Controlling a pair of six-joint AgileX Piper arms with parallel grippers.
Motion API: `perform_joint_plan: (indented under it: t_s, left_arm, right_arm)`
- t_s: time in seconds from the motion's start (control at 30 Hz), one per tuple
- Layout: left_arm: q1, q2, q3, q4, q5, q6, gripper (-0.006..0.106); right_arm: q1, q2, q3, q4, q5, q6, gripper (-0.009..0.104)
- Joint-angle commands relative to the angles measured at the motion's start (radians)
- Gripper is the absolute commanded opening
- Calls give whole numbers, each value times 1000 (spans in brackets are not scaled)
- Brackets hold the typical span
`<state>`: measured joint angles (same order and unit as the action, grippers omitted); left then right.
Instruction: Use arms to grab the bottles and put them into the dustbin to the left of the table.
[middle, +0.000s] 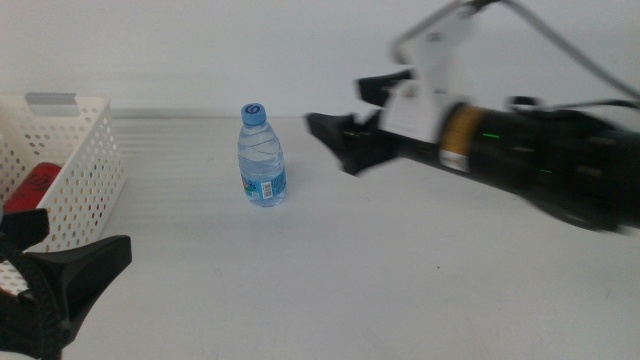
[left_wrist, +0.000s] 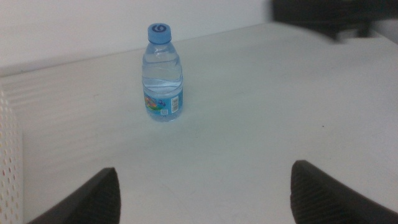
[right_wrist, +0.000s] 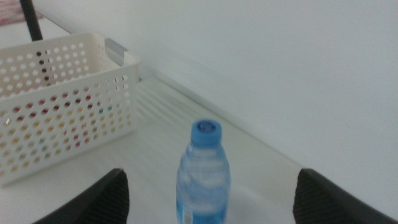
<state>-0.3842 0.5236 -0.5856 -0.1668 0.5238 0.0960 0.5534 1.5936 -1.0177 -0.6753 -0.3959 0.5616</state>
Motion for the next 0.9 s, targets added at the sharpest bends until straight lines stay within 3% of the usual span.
perform_joint_plan:
  t_s: [0.0, 0.1, 0.2, 0.27, 0.43, 0.53, 0.7, 0.87]
  left_arm:
    - [-5, 5, -29, -13, -74, -11, 90]
    - [-5, 5, -29, -13, -74, -11, 90]
    - [-5, 5, -29, -13, -74, -11, 90]
    - [-5, 5, -29, -13, -74, -11, 90]
    - [-5, 5, -29, -13, -74, -11, 90]
    - [-5, 5, -29, -13, -74, -11, 90]
    - [-5, 5, -29, -13, -74, -11, 90]
    - [-5, 5, -29, -13, -74, -11, 90]
  right_arm:
    - [-9, -170, 64, -49, 38, 42, 75]
    - [-9, -332, 172, -67, 91, 90, 75]
    - [-9, -483, 264, -27, 156, 80, 74]
    - [-9, -574, 315, 67, 226, 17, 73]
    - [-10, -825, 444, 398, 408, -348, 71]
    - [-10, -982, 523, 526, 415, -519, 68]
    - [-35, -1200, 638, 578, 443, -550, 60]
    - [-149, -1312, 698, 606, 530, -544, 59]
